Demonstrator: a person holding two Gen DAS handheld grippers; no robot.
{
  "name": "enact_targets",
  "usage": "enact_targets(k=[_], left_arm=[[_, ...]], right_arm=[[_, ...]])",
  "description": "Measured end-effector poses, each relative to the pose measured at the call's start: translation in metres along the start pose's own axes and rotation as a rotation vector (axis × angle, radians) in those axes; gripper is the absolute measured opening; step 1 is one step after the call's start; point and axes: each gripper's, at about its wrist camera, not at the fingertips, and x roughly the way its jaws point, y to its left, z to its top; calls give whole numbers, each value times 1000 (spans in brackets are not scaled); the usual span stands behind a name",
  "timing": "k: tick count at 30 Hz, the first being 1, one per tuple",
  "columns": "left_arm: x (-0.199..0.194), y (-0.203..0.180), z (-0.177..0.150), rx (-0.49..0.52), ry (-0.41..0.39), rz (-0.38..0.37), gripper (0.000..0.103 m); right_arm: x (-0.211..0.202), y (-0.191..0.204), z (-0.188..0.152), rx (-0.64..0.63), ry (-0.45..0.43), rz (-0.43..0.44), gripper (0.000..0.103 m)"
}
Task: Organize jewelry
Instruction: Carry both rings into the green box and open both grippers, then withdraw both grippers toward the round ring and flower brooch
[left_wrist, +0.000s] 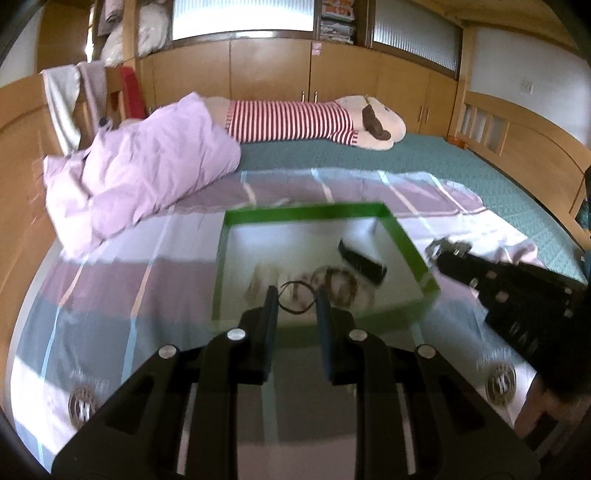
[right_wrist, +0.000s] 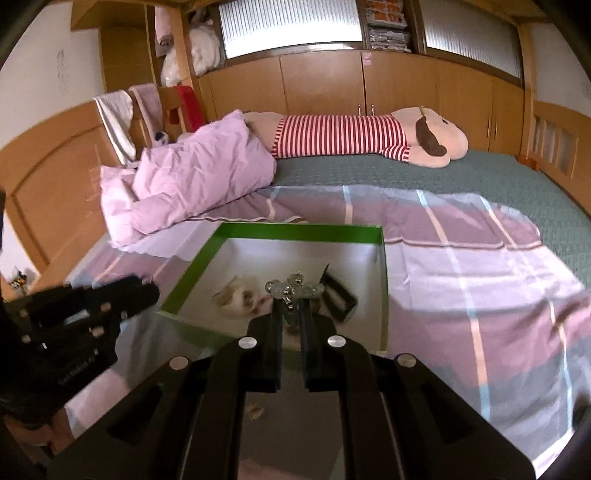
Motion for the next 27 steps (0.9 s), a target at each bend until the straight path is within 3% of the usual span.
enact_targets(k=[4, 10, 12, 13, 14, 17, 21, 27], left_arm=[[45, -4, 20, 12, 28, -5, 21], [100, 4, 21, -26, 87, 9, 22], [108, 4, 20, -28, 84, 21, 57], [109, 4, 20, -29, 72, 38, 85], [109, 4, 20, -28, 58, 57, 86], [108, 5, 21, -27, 61, 46, 88], [82, 7, 17, -20, 56, 26, 88], [-30, 19, 2, -13, -13, -19, 88]], right_arm=[[34, -14, 2, 35, 39, -2, 8], [65, -16, -1, 13, 93, -13, 9], [69, -19, -3, 25, 100, -16, 26], [68, -23, -5, 38, 96, -29, 40], [65, -26, -6, 47, 83, -38, 52], [56, -35, -3, 77, 56, -44, 64], [30, -38, 4, 108, 38, -4, 64], [-68, -17, -9, 77, -63, 50, 64]])
